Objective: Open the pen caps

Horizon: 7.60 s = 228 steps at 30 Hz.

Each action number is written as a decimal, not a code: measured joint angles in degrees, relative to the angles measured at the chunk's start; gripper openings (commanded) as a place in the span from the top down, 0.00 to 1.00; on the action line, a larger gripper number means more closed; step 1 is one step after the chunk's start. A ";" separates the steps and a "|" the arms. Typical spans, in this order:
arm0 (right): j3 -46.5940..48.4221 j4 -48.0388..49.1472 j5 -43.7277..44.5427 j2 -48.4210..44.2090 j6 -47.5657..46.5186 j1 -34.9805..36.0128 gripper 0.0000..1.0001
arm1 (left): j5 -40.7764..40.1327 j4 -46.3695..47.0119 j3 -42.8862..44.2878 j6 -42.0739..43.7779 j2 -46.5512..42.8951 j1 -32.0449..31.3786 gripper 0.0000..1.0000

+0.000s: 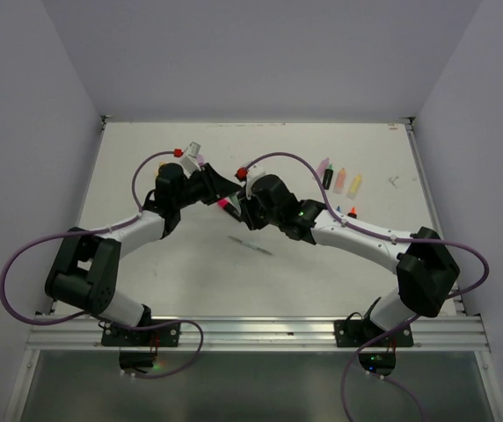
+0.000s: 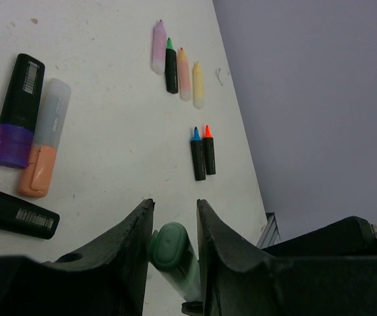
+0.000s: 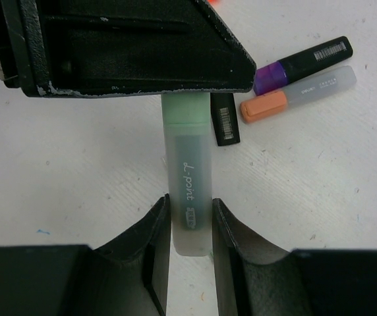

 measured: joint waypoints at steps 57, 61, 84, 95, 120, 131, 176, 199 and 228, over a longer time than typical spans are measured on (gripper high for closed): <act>-17.46 -3.45 1.49 -8.35 11.50 4.57 1.00 | 5.73 5.66 19.96 -7.87 13.42 19.56 1.00; -14.73 -6.95 4.83 -9.77 11.85 -2.60 1.00 | 1.38 -5.90 19.82 0.07 11.74 18.71 1.00; -9.92 -14.64 19.65 5.33 11.76 -25.09 0.94 | -19.82 -24.04 4.87 18.12 4.17 18.78 1.00; -9.92 -14.43 19.06 5.33 10.82 -25.49 0.56 | -20.24 -23.96 6.45 19.71 12.90 18.78 0.99; 20.55 -8.17 -1.29 24.65 -0.79 -7.65 0.48 | -23.43 -27.36 10.34 20.72 12.28 18.78 0.34; 25.64 -7.96 -6.45 31.26 -3.85 -4.17 0.45 | -20.57 -26.93 8.59 19.54 -3.19 18.78 0.32; 23.74 -1.38 -3.41 34.58 -6.34 -4.48 1.00 | -4.57 -18.56 -2.29 11.98 -7.10 18.53 0.36; 5.05 1.88 -6.12 8.96 -1.31 -4.59 1.00 | -5.73 -12.20 -0.46 5.57 1.38 3.32 0.37; 0.04 4.92 -7.89 5.77 3.61 -4.44 1.00 | -4.98 -6.84 0.02 0.50 1.07 0.83 0.37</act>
